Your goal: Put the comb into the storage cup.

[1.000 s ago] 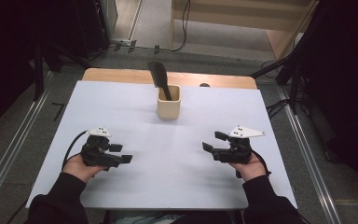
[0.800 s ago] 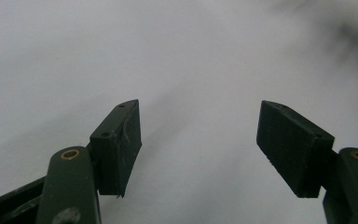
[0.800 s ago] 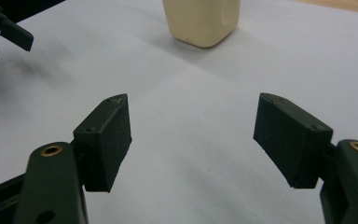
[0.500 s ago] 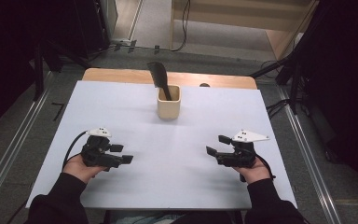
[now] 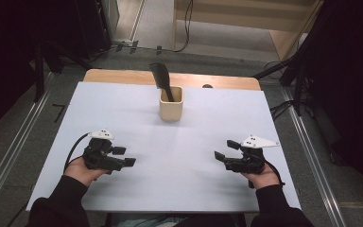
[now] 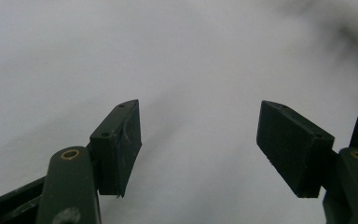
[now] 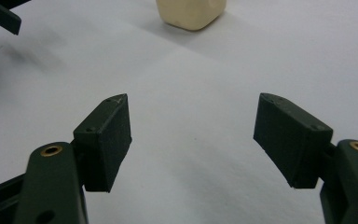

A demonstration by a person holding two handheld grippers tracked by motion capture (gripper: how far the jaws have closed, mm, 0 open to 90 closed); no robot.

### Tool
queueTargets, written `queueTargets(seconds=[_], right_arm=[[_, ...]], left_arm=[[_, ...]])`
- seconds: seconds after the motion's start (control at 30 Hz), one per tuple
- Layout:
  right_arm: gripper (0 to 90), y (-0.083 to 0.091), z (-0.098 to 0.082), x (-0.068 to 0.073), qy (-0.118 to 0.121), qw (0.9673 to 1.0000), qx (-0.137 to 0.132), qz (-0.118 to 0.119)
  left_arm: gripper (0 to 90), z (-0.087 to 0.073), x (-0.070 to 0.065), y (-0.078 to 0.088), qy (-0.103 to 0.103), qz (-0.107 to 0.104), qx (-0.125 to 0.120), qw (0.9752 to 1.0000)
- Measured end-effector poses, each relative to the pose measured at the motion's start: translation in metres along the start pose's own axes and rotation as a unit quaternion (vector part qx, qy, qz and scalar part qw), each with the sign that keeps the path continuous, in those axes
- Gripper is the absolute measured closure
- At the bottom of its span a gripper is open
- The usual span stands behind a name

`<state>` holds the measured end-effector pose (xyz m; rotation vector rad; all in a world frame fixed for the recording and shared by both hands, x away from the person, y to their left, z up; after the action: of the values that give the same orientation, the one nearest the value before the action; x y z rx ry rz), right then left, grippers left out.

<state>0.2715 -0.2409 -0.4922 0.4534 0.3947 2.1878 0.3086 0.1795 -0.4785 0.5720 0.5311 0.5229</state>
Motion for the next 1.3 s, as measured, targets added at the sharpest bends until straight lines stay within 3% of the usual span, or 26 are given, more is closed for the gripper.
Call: queueTargets(seconds=[0.5, 1.3], right_arm=[[25.7, 0.0095, -0.0079, -0.0042, -0.004, 0.9999, 0.009, -0.013], [25.7, 0.0079, -0.0093, -0.0013, -0.004, 0.9999, 0.014, -0.004]], left_arm=[[31.4, 0.0001, -0.0003, 0.0006, 0.0, -0.001, 0.0, 1.0], [31.3, -0.0002, 0.0004, 0.0005, 0.0, 0.0, 0.001, 1.0]])
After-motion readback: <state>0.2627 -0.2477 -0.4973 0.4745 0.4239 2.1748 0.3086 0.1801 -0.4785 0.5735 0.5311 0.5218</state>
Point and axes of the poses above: each handheld gripper's, and its own axes: y roughly backward along the jaws, z roughly out of its top, x roughly to its left, the point moved 3 cm from there along -y, roughly forward along the jaws, and after that the axes turned 7 degrees about -x, right-handed, at the moved point
